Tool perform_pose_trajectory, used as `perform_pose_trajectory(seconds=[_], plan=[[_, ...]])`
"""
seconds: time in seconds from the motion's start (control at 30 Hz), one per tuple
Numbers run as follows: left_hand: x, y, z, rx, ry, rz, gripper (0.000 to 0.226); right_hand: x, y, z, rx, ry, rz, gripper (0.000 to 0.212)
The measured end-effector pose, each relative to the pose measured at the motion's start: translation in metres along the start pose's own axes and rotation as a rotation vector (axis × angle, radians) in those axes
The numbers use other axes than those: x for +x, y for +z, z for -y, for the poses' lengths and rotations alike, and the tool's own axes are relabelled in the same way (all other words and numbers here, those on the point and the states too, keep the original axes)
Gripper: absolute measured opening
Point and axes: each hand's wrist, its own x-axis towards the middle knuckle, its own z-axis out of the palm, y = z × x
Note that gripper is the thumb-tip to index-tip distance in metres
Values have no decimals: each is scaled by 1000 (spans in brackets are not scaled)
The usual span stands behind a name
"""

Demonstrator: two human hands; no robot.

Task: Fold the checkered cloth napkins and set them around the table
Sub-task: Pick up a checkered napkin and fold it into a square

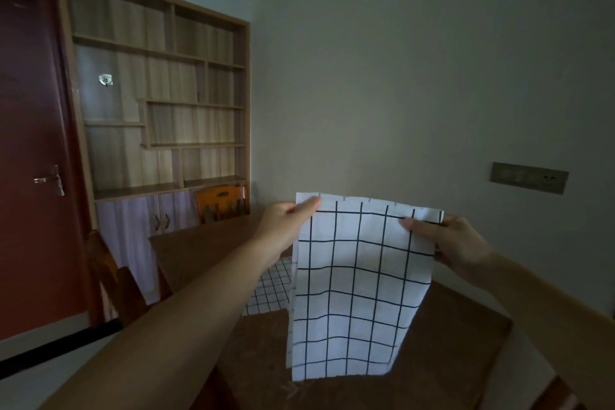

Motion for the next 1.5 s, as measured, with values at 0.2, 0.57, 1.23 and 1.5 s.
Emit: perform_pose_trajectory(seconds=[0.2, 0.57, 1.23, 1.5], plan=[[1, 4, 4, 10, 6, 17, 12, -2, -5, 8, 19, -3, 27, 20], [8, 7, 1, -19, -21, -7, 49, 1, -17, 8, -82, 40, 34, 13], [11, 25, -6, -194, 6, -212, 20, 5, -27, 10, -109, -27, 32, 31], [14, 24, -12, -210, -55, -258, 28, 4, -31, 11, -207, -81, 15, 32]])
